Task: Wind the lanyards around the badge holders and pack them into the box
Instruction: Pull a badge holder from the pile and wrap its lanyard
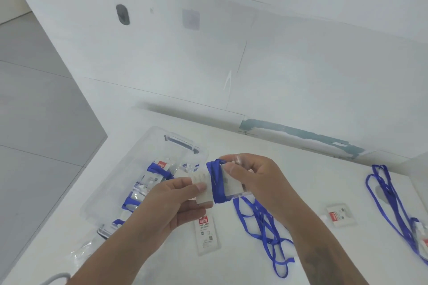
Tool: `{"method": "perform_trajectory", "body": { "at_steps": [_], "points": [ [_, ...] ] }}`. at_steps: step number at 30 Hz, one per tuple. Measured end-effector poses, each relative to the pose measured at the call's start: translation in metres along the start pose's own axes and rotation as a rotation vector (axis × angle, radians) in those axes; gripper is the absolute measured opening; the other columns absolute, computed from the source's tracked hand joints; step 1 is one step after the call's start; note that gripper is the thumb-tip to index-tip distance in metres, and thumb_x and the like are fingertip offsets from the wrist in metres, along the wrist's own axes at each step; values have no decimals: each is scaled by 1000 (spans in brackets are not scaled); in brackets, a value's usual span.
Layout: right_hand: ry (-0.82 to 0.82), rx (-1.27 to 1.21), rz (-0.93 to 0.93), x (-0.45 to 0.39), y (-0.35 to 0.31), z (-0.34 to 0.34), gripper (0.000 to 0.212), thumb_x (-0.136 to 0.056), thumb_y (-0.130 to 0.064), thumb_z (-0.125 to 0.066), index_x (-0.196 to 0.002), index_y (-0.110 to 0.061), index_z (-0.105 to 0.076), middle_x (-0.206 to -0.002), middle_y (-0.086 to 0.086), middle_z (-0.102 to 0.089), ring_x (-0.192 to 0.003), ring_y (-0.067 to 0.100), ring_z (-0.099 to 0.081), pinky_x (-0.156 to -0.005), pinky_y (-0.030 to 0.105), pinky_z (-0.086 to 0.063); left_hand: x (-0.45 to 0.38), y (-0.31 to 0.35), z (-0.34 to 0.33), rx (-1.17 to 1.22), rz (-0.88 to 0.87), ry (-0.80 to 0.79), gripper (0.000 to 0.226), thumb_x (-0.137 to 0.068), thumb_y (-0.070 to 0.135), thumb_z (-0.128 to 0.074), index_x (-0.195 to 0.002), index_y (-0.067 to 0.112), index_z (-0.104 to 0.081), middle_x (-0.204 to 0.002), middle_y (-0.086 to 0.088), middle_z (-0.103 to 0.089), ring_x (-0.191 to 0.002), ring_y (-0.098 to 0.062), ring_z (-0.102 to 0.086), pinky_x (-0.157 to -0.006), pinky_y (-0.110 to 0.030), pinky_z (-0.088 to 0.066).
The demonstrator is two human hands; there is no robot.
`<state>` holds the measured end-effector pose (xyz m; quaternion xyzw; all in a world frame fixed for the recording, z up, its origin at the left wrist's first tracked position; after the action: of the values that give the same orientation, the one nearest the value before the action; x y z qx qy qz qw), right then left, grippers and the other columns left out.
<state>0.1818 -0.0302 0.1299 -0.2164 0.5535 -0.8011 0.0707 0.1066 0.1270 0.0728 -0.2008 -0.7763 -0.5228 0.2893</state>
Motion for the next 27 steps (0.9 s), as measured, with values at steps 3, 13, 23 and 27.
{"method": "perform_trajectory", "body": {
  "at_steps": [3, 13, 23, 27],
  "points": [
    [-95, 98, -3, -8, -2, -15, 18, -96, -23, -59, -98, -14, -74, -95, -19, -74, -86, 13, -70, -77, 26, -57, -2, 11, 26, -219, -98, 83, 15, -90, 15, -68, -104, 18, -73, -89, 2, -78, -86, -17, -74, -74, -29, -59],
    [-307, 401, -4, -32, 4, -86, 17, -92, -37, -63, -95, -24, -74, -76, -19, -67, -61, -8, -53, -59, 10, -38, 9, 35, 68, -709, -349, 174, 14, -86, 32, -71, -78, 43, -67, -70, 36, -66, -68, 4, -67, -50, -8, -46],
    [-166, 349, -11, -72, 0, -111, 26, -86, -43, -71, -106, -27, -67, -87, -23, -67, -81, -2, -65, -61, 12, -51, -19, 44, 110, -666, -371, 281, 13, -88, 34, -70, -76, 38, -66, -82, 15, -70, -68, 0, -65, -63, -22, -54],
    [-146, 601, 49, -88, -2, -119, 28, -98, -40, -54, -122, -31, -64, -110, -19, -59, -99, 2, -57, -75, 14, -44, -43, 37, 122, -604, -320, 307, 19, -90, 31, -68, -75, 39, -61, -87, 17, -68, -84, -5, -64, -81, -37, -59]
  ]
}}
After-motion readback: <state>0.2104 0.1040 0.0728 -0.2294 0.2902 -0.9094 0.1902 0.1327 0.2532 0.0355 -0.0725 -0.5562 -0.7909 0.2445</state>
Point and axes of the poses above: each hand's wrist, its own x-axis away from the middle knuckle, its own z-axis out of the back of the hand, y = z × x, the point moved 7 cm from there along -x, towards the middle knuckle
